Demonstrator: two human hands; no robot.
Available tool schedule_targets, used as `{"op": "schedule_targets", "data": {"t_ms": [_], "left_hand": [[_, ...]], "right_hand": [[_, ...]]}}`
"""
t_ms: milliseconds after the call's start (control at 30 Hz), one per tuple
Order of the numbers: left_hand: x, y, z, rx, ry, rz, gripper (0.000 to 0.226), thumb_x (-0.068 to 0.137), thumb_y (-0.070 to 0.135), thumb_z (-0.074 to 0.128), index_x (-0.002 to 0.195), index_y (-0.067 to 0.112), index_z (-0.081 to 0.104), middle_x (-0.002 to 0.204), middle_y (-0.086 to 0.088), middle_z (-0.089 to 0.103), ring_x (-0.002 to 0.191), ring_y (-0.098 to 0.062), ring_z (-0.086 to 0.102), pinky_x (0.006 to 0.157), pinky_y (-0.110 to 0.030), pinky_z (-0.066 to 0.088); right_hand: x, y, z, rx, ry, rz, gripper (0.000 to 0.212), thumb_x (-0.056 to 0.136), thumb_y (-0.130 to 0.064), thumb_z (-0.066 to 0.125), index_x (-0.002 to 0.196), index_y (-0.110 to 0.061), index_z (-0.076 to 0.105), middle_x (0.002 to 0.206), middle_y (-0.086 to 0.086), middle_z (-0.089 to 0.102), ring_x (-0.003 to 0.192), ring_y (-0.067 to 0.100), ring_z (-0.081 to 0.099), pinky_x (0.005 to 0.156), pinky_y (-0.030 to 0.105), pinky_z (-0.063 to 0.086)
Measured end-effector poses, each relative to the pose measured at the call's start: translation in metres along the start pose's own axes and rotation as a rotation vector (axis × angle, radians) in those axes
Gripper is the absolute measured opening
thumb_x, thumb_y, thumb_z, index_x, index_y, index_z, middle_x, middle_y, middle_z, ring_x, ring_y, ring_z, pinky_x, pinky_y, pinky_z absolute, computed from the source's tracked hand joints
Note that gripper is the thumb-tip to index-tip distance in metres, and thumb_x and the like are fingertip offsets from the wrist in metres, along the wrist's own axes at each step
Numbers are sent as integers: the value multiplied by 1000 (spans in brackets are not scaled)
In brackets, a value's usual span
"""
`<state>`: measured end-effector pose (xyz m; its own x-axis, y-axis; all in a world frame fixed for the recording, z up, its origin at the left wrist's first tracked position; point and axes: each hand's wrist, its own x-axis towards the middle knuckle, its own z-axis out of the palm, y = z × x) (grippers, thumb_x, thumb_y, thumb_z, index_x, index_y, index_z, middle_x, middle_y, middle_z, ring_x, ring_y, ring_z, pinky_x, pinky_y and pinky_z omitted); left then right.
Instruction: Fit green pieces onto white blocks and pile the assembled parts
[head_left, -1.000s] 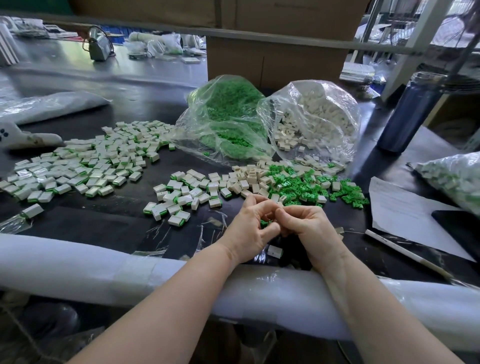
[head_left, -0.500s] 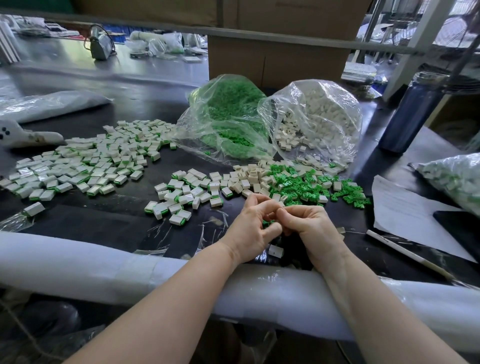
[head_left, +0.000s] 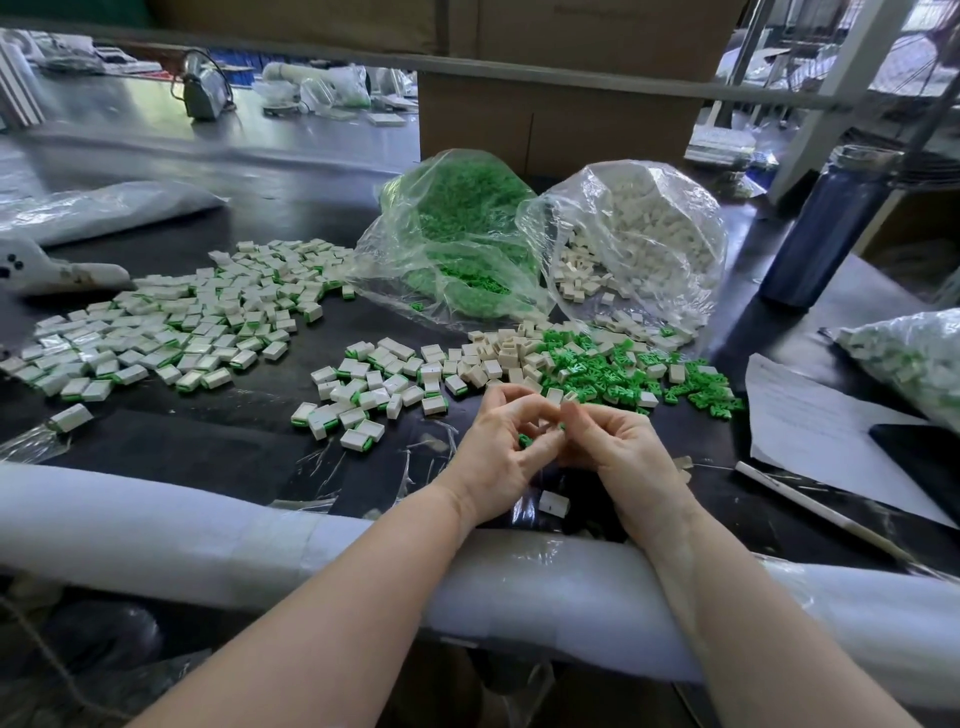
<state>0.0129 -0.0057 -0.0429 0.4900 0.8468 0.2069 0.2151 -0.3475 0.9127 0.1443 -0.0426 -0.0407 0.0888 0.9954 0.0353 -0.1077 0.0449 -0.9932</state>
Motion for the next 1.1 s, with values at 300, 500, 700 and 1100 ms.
{"op": "schedule_targets", "data": {"t_ms": [300, 500, 700, 1100], "left_hand": [[2, -4, 1, 21, 52, -37, 4, 87, 14, 62, 90, 16, 60, 107, 4, 38, 80, -10, 49, 74, -12, 47], [4, -7, 1, 93, 80, -44, 10, 88, 13, 61, 95, 6, 64, 104, 1, 44, 81, -15, 54, 78, -20, 50], [4, -6, 0, 77, 75, -34, 16, 86, 14, 63, 97, 2, 65, 105, 0, 46, 74, -9, 51, 72, -12, 48], [3, -8, -6, 63, 390, -180, 20, 90, 6, 56, 104, 18, 63, 89, -1, 65, 83, -16, 62, 79, -26, 53]], "right_hand": [[-1, 1, -6, -284, 172, -173, 12, 79, -3, 70, 76, -15, 70, 69, -4, 68, 63, 6, 60, 61, 26, 54], [3, 2, -5, -363, 214, -164, 15, 84, -7, 66, 74, -17, 63, 65, -7, 61, 56, -2, 53, 62, 26, 49], [1, 1, -4, -434, 182, -184, 14, 79, -7, 72, 73, -19, 67, 70, -2, 67, 62, 5, 60, 60, 19, 51], [5, 4, -12, -502, 435, -172, 14, 85, -11, 66, 74, -18, 63, 72, -3, 63, 69, 4, 57, 64, 14, 44]]}}
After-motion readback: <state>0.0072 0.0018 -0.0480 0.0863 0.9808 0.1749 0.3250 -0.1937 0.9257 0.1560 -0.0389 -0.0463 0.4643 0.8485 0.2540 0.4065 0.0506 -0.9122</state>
